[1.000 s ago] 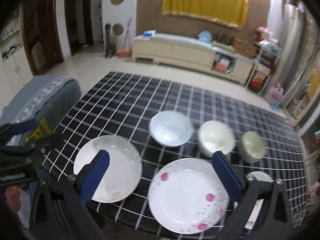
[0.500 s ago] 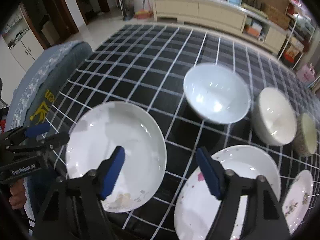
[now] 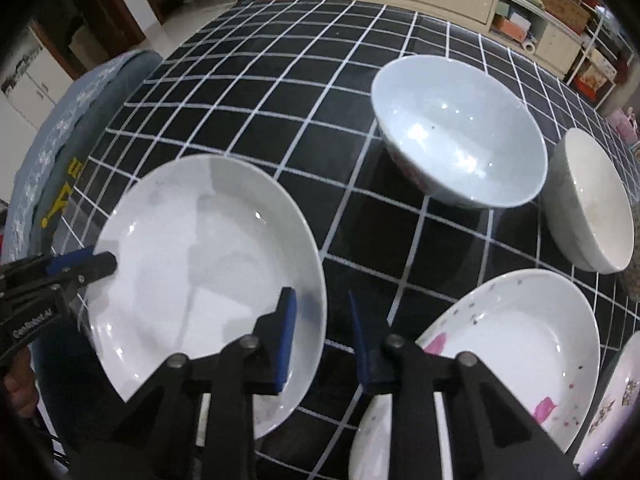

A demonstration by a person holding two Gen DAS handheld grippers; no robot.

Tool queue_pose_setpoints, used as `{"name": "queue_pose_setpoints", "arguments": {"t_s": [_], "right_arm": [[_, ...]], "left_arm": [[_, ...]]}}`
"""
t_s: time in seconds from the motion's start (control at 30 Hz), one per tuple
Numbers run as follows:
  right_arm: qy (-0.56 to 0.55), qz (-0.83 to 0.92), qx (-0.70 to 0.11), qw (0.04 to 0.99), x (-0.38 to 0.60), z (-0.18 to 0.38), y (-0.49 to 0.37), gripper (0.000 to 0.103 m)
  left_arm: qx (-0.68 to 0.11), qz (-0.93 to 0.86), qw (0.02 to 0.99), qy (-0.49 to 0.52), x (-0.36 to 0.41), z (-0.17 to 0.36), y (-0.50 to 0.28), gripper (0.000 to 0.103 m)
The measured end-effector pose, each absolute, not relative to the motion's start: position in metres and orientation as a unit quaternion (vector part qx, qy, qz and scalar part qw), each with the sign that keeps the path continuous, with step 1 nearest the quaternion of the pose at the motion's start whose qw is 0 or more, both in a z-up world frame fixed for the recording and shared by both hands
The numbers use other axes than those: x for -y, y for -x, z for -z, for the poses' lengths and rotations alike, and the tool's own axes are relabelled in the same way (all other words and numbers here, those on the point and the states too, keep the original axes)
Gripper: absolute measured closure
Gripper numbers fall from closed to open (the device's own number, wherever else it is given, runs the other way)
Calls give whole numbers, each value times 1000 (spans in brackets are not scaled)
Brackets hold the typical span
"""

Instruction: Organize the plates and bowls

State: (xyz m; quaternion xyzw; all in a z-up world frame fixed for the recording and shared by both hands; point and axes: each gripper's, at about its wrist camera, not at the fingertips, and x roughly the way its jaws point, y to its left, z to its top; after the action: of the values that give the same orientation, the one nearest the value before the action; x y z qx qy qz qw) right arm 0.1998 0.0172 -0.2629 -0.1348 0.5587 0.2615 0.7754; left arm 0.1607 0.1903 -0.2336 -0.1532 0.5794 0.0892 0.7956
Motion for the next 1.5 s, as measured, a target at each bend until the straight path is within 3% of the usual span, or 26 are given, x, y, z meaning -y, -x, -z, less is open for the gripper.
{"name": "queue_pose_setpoints", "arguments": {"t_s": [0.2, 0.97, 1.23, 1.5], "right_arm": [[134, -265, -560, 774, -21, 264, -196, 82], [102, -262, -569, 772, -13, 263, -205, 84], [84, -259, -549, 790, 16, 234, -197, 84], [60, -230, -531, 813, 66, 211, -187, 84]], "left_arm": [[-580, -90, 796, 145, -186, 233, -160, 89], [-589, -98, 784, 169, -181, 240, -173, 89], [-553, -118, 810, 154, -180, 197, -161, 89], [-541, -55, 830, 124, -119, 168, -169, 89]]}}
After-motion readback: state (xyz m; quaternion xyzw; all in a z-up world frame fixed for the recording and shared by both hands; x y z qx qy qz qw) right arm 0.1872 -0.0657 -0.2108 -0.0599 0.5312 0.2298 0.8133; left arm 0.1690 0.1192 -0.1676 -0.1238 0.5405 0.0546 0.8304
